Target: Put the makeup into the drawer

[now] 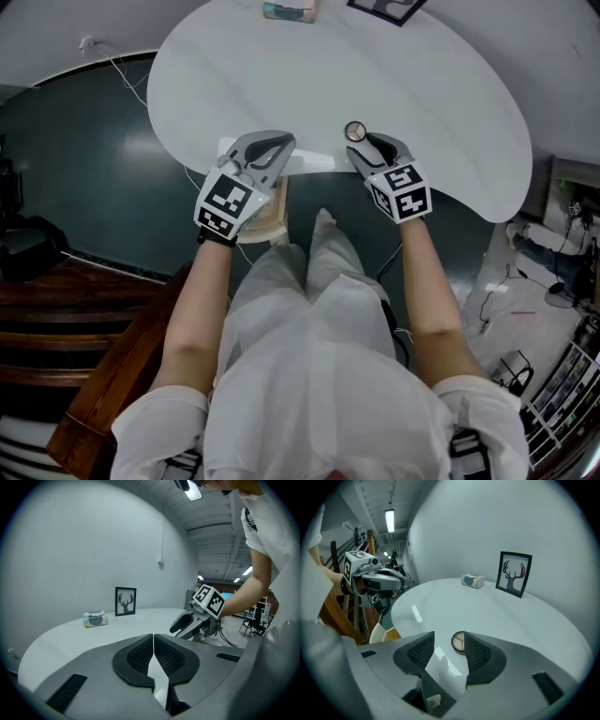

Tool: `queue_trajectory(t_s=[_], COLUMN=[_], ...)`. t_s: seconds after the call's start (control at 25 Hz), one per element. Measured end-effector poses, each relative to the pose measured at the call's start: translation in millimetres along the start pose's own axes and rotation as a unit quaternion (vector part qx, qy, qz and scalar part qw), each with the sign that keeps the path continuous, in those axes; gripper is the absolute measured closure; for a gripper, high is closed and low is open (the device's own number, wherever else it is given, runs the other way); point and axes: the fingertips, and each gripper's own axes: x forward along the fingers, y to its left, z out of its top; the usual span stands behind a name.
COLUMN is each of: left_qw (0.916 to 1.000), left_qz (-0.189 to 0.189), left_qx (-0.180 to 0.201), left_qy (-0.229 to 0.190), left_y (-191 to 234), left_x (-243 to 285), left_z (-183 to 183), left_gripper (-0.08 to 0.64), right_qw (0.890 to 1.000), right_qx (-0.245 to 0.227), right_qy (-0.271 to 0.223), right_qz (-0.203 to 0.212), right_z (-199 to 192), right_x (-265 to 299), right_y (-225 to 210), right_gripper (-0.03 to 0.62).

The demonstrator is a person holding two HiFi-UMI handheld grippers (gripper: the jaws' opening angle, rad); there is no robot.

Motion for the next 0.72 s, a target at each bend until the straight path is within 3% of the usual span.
queue_trajectory(t_s=[0.28, 0.72], left_qw=[0.9999, 0.9994], left_qz=[0.008, 0.024], left_qx=[-0.011, -0.023], left_qy=[0.008, 0.010], left_y=[7, 14], left_x=[5, 1], left_z=[-5, -10], left_gripper=[0.541, 0.541], right_qw=[0.998, 0.992], right_qx=[-0.035, -0.059], right_qy=[0.059, 0.109], right_qz=[-0.005, 0.004], right_z=[-12, -24], right_x=[26, 49], right_y=[-21, -25], right_gripper=[0.367, 0.367])
